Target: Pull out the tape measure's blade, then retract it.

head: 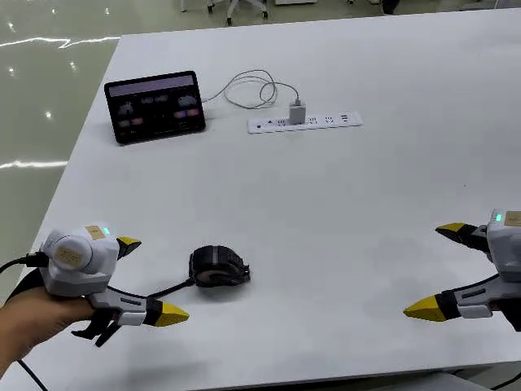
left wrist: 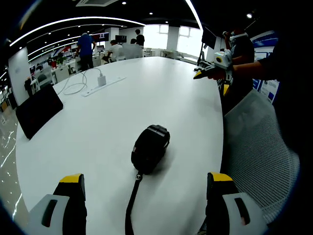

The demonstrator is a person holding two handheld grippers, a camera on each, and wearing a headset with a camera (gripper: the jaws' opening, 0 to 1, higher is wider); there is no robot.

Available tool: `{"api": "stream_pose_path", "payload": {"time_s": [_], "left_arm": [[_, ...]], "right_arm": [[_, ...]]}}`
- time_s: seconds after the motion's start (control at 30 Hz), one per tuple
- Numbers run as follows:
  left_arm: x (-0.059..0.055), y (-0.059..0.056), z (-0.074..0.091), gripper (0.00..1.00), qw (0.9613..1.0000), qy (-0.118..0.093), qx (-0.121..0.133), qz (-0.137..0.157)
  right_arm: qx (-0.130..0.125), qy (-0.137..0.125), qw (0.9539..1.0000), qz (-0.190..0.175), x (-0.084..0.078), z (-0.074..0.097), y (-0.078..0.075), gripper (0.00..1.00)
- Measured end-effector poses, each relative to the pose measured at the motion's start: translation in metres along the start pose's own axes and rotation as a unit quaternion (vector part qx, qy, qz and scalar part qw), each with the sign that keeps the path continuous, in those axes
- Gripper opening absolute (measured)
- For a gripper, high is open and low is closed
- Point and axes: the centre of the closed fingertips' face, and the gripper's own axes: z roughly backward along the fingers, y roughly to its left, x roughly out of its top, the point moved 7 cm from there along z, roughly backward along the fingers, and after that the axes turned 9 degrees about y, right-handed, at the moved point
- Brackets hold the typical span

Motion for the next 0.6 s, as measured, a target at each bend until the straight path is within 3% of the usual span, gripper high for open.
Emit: {"api": "stream_pose_path", "payload": {"time_s": [0.23, 0.27, 0.3, 0.37, 0.6], "left_arm": [[0.018, 0.002, -0.006, 0.99, 0.9990, -0.003, -0.009, -0.044], [0.019, 0.003, -0.007, 0.96, 0.9984, 0.002, -0.008, -0.056], [0.019, 0.005, -0.009, 0.93, 0.9967, 0.021, -0.004, -0.078], [0.024, 0.003, -0.012, 0.93, 0.9967, 0.018, -0.011, -0.078], [0.037, 0.004, -0.021, 0.92, 0.9926, 0.041, -0.037, -0.108]], "right_arm": [[0.006, -0.003, 0.9999, 0.013, 0.014, -0.007, -0.003, 0.99], [0.007, -0.003, 0.9999, 0.015, 0.015, -0.008, -0.003, 0.99], [0.009, -0.003, 0.9998, 0.018, 0.018, -0.011, -0.002, 0.99], [0.011, -0.004, 0.9997, 0.021, 0.021, -0.013, -0.002, 0.99], [0.024, -0.001, 0.9990, 0.038, 0.033, -0.023, 0.004, 0.99]]}}
